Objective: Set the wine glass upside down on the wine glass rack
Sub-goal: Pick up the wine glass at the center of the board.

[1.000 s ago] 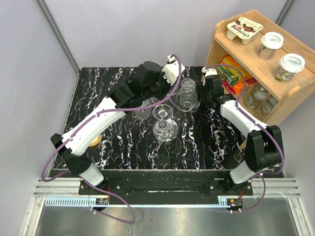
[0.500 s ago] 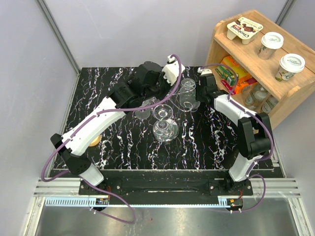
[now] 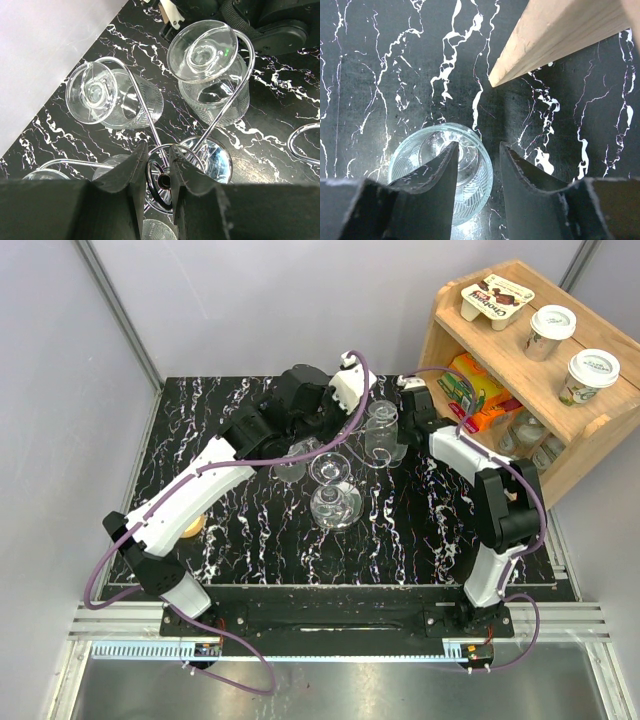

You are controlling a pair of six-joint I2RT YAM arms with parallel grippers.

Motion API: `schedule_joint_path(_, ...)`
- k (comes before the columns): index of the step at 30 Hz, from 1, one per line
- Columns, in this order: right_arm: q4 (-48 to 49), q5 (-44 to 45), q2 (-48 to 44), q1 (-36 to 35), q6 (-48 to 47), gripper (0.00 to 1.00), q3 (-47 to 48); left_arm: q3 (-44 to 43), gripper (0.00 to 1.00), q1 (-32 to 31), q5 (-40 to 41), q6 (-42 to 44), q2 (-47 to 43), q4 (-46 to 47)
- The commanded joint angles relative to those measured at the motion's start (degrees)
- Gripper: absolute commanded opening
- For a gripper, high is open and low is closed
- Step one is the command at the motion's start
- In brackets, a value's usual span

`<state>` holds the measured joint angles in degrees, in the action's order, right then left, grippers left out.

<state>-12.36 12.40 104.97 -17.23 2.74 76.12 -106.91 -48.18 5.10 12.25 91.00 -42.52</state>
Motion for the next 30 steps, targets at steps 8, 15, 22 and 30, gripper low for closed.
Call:
schedule_joint_path(8,-1.3,-0.2,0.5,0.3,-0.4,0.21,1.5,-3.5,0.00,0.0,0.7,3.3,-0.5,0.4)
schedule_joint_path(15,-3.4,1.3,-4.6,0.3,-2.1,0.01,0.9,-3.7,0.00,-0.1,2.3,3.6,-0.2,0.6)
schedule_joint_path(22,-7.4,1.2,-13.7,0.3,-2.4,0.00,-3.8,-4.4,0.00,-0.1,3.2,3.2,0.6,1.4)
schedule_joint_path(30,-12.3,1.0,-28.5,0.4,-6.9,0.00,-12.1,-5.0,0.16,0.0,1.7,2.0,2.1,2.4)
